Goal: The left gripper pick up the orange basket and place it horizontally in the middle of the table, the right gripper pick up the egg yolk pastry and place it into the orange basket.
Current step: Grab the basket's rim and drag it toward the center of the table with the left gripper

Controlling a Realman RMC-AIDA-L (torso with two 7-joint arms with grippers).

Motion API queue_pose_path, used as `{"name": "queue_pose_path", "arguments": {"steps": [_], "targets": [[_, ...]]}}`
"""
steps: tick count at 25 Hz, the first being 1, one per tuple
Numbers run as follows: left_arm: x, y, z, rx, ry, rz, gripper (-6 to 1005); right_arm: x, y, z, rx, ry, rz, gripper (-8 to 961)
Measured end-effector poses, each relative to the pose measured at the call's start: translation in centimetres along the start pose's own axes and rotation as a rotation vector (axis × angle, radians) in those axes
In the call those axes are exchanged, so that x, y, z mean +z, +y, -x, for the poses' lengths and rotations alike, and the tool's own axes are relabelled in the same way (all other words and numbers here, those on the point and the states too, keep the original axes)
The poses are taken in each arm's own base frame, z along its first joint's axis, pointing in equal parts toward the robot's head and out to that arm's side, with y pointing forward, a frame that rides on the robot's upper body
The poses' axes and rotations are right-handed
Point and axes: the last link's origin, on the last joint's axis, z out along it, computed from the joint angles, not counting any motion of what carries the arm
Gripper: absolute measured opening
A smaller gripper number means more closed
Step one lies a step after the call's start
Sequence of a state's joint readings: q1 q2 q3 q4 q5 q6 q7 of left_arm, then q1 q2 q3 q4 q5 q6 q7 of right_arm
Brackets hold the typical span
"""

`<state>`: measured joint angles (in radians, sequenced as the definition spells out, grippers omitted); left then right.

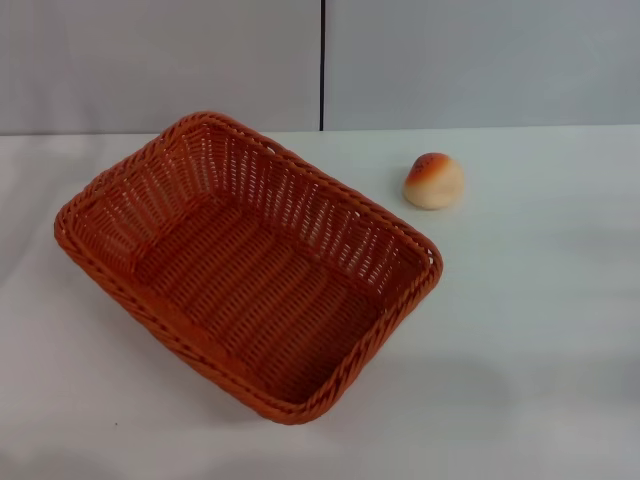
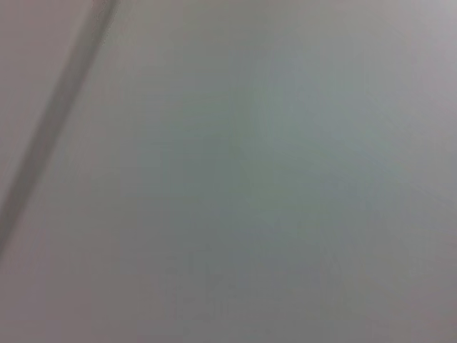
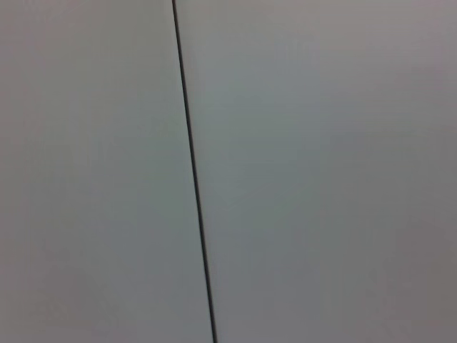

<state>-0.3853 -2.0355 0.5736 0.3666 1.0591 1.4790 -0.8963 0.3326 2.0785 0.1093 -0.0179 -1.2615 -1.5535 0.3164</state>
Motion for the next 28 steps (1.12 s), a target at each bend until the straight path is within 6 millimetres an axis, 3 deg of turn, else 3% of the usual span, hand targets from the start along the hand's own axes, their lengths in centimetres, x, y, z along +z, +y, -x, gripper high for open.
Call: {"name": "queue_pose_path", "arguments": {"steps": [7, 13, 16, 17, 20, 21, 28], "targets": [[3.9, 0.7, -3.3, -0.079, -0.248, 0.323, 544, -0.4, 0.2, -0.3, 0.013, 0.014, 0.004, 655], [7.4, 3.2, -3.3, 0.008, -0.546, 0.508, 539, -0.7, 0.5, -0.5, 0.022, 0.03, 0.012, 655], [7.8, 3.5, -3.1, 0.022, -0.583, 0.518, 536, -0.9, 0.6, -0.7, 0.033, 0.037, 0.012, 655], [8.7, 3.8, -2.4, 0.048, -0.679, 0.514, 535, -1.1, 0.7, -0.7, 0.034, 0.042, 0.013, 655], [9.2, 3.8, -1.9, 0.063, -0.747, 0.508, 532, -1.3, 0.7, -0.8, 0.035, 0.048, 0.015, 654], [9.8, 3.6, -1.1, 0.098, -0.858, 0.479, 531, -1.4, 0.7, -0.9, 0.036, 0.05, 0.014, 654], [10.0, 2.7, -0.1, 0.162, -0.956, 0.395, 524, -1.8, 0.5, -1.0, 0.037, 0.061, 0.005, 654]]}}
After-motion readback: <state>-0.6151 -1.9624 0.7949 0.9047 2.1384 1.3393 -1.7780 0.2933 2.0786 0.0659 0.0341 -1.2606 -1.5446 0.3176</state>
